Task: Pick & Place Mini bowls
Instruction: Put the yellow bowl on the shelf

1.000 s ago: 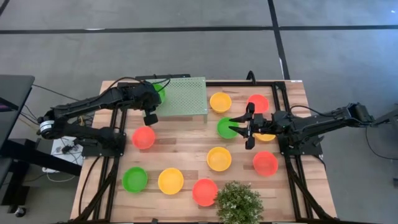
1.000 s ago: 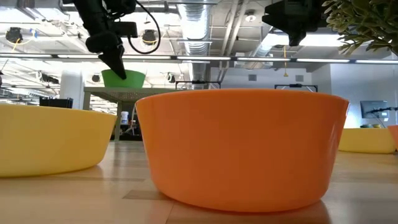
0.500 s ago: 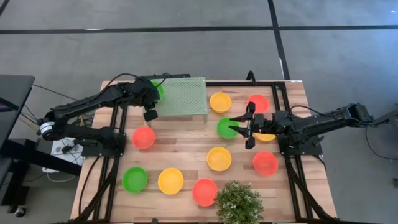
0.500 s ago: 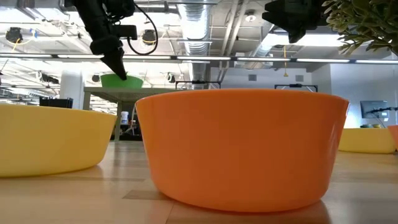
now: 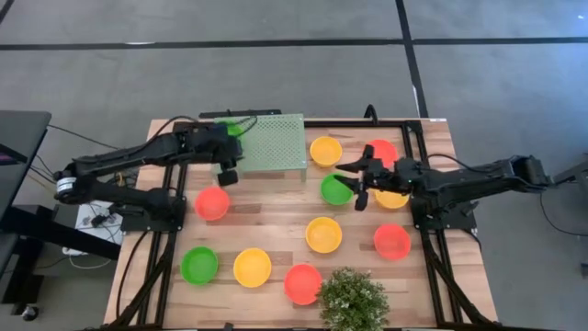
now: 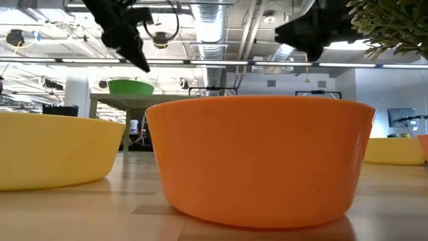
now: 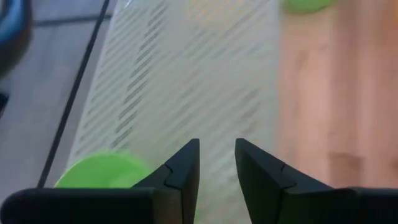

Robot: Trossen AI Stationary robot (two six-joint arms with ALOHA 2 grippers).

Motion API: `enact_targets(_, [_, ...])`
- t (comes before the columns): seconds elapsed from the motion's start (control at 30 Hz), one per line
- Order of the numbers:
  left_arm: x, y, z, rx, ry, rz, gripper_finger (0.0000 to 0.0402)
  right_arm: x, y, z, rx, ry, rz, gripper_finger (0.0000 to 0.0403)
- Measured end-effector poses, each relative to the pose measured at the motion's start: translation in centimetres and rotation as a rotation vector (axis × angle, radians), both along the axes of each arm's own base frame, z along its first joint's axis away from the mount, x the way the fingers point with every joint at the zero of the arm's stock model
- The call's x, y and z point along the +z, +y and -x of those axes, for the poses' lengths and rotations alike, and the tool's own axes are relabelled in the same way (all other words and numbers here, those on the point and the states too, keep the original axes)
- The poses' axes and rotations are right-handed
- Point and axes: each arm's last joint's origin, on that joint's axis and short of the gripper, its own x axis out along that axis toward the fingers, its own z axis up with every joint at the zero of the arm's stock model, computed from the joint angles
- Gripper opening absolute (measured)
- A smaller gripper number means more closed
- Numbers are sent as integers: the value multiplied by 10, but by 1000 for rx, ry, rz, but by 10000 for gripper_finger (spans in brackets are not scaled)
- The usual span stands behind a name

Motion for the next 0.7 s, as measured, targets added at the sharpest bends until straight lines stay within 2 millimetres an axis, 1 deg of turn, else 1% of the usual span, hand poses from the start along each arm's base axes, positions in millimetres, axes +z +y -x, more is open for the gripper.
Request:
enact_targets(0.1, [6,-24,-1,-92,-45,10,104,-3,-3,-6,-14,17,-43,137])
enact_targets(0.2, [12,-50,0,-162,-105,59,104,0,-4,-13,-17,24,-64,136])
enact_targets(0.27, [13,-67,1,-184,-138,127,104,1,-4,-19,-12,51,-65,137])
enact_targets(0.37, [13,-93,1,-237,-157,274,104,0,-2,-27,-4,124,-70,136])
enact_targets(0.43, [10,-110,1,-289,-136,339,104,-1,-1,-33,1,179,-72,136])
enact_targets(0.5, [5,-127,-1,-326,-104,363,104,-2,0,-38,4,233,-75,137])
enact_targets(0.6, [-6,-147,-5,-356,-53,350,104,-1,0,-46,0,291,-77,136])
enact_targets(0.7, [-18,-161,-11,-376,6,316,104,-1,-1,-53,-4,332,-78,134])
